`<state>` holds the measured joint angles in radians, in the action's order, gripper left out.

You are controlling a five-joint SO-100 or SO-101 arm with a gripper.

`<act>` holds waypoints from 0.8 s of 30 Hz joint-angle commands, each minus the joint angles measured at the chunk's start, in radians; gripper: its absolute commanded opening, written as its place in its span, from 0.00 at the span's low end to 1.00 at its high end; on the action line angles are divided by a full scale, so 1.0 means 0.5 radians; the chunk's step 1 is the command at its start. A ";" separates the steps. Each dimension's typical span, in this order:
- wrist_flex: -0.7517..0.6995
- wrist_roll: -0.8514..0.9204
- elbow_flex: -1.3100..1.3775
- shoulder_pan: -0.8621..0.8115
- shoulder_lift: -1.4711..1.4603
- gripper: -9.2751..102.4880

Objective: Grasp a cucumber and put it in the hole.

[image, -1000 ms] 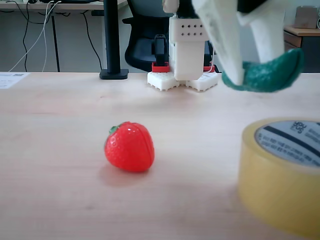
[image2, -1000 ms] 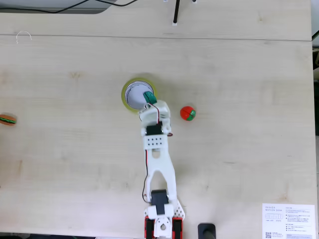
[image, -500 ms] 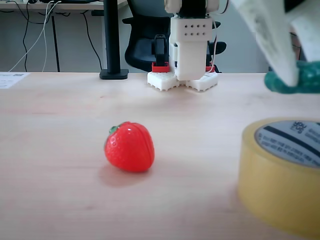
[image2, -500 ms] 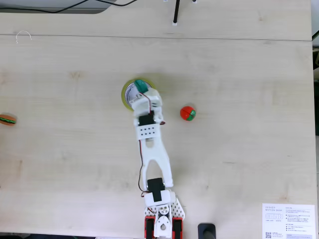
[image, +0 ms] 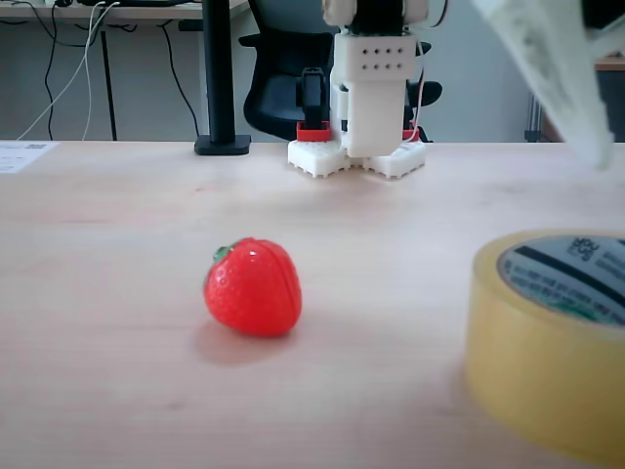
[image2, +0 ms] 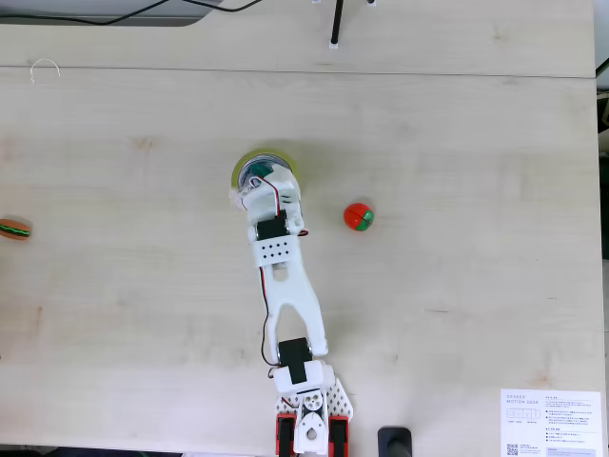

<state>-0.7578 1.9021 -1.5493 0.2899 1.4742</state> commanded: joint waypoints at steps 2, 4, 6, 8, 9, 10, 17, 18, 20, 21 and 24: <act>0.083 -0.012 0.184 -0.006 0.117 0.54; 0.083 -0.012 0.172 -0.006 0.135 0.56; 0.083 -0.012 0.153 -0.006 0.166 0.57; 0.083 -0.012 0.126 -0.006 0.209 0.57; 0.083 -0.012 0.110 -0.006 0.233 0.57; 0.083 -0.012 0.089 -0.006 0.264 0.57; 0.083 -0.012 -0.031 -0.031 0.472 0.56; 0.083 -0.012 -0.058 -0.046 0.522 0.55; 0.083 -0.012 -0.141 -0.086 0.641 0.54; 0.083 -0.012 -0.206 -0.110 0.718 0.53; 0.083 -0.012 -0.451 -0.224 0.982 0.49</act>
<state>-0.7547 1.9021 -1.7119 0.2316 1.7595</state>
